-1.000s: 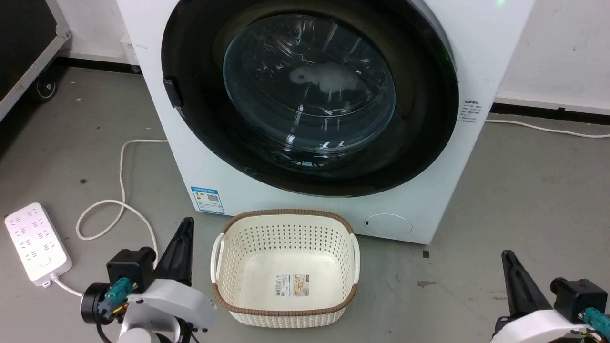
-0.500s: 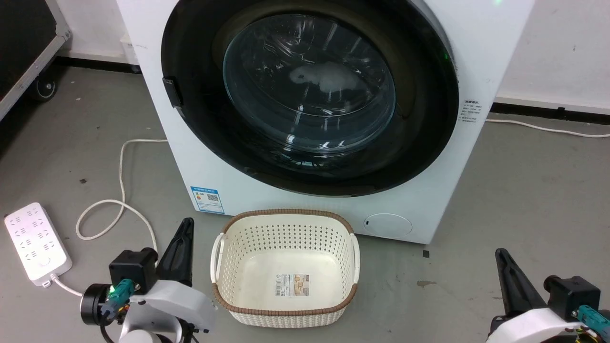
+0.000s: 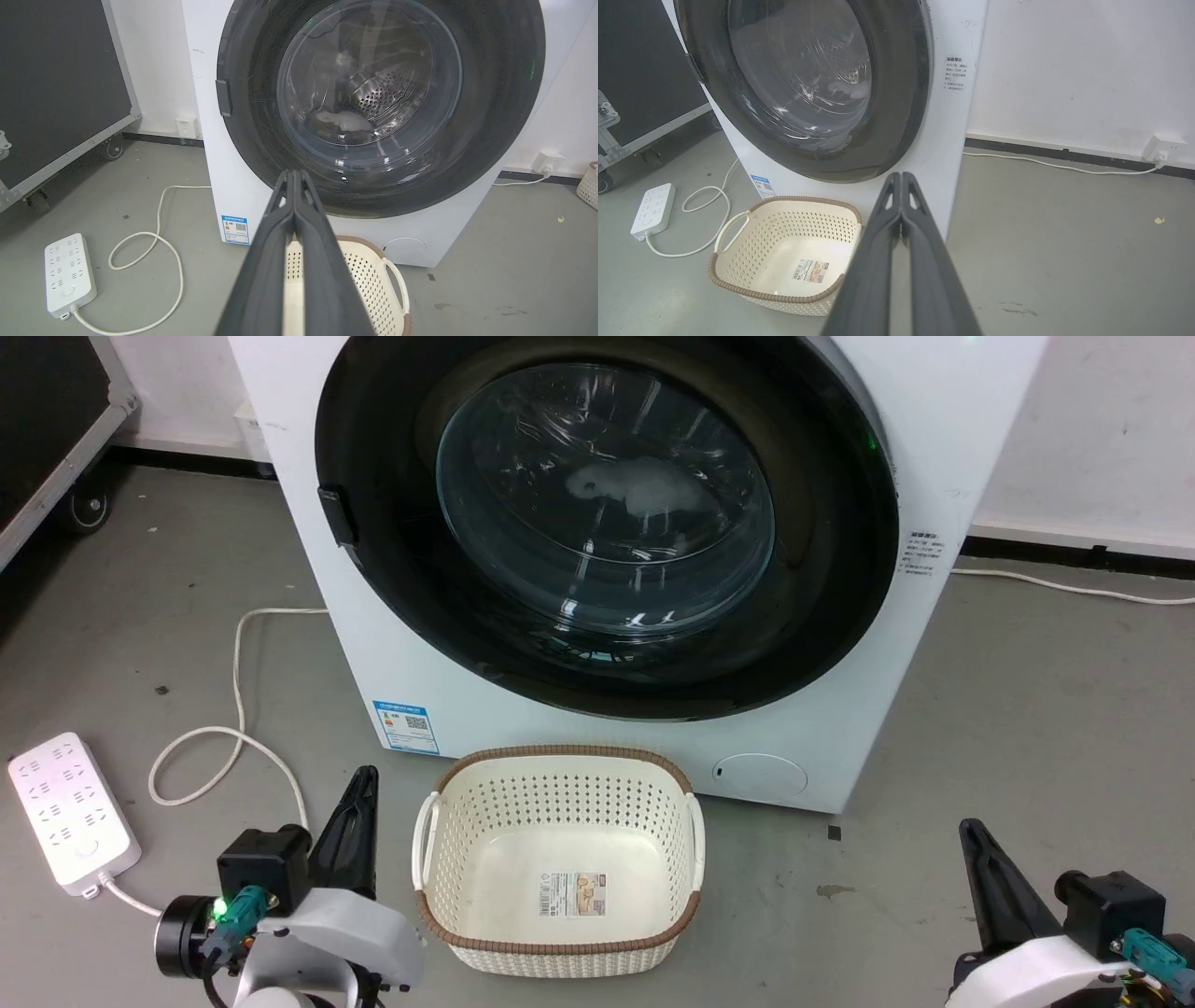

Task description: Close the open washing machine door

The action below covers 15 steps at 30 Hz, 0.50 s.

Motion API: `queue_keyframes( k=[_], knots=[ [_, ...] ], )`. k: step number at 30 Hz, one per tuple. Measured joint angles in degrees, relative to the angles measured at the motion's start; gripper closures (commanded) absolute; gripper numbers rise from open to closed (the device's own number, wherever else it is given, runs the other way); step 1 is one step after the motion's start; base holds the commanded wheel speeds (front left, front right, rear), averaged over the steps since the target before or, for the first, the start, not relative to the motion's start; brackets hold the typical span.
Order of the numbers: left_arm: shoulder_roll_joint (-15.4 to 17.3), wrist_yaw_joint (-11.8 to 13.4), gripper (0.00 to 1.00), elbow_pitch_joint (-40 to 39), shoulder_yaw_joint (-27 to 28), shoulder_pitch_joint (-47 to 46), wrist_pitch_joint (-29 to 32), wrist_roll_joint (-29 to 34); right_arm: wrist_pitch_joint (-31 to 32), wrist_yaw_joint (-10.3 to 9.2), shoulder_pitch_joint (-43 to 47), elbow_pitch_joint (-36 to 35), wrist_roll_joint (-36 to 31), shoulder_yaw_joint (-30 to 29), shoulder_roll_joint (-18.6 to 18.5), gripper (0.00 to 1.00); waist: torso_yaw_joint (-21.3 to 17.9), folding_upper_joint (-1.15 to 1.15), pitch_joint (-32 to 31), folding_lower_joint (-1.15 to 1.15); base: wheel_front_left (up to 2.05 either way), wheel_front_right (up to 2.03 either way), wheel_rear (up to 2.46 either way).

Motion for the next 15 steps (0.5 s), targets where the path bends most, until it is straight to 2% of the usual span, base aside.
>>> queue_keyframes(
  k=[15],
  knots=[
    [-1.62, -0.51, 1.0, -1.2, 1.67, 0.95, 1.23, 3.07, 0.81, 0.0, -0.04, -0.91, -0.62, 0.98, 0.0, 1.0, -0.02, 0.0, 0.06, 0.0, 0.0, 0.0, 0.0]
  ],
)
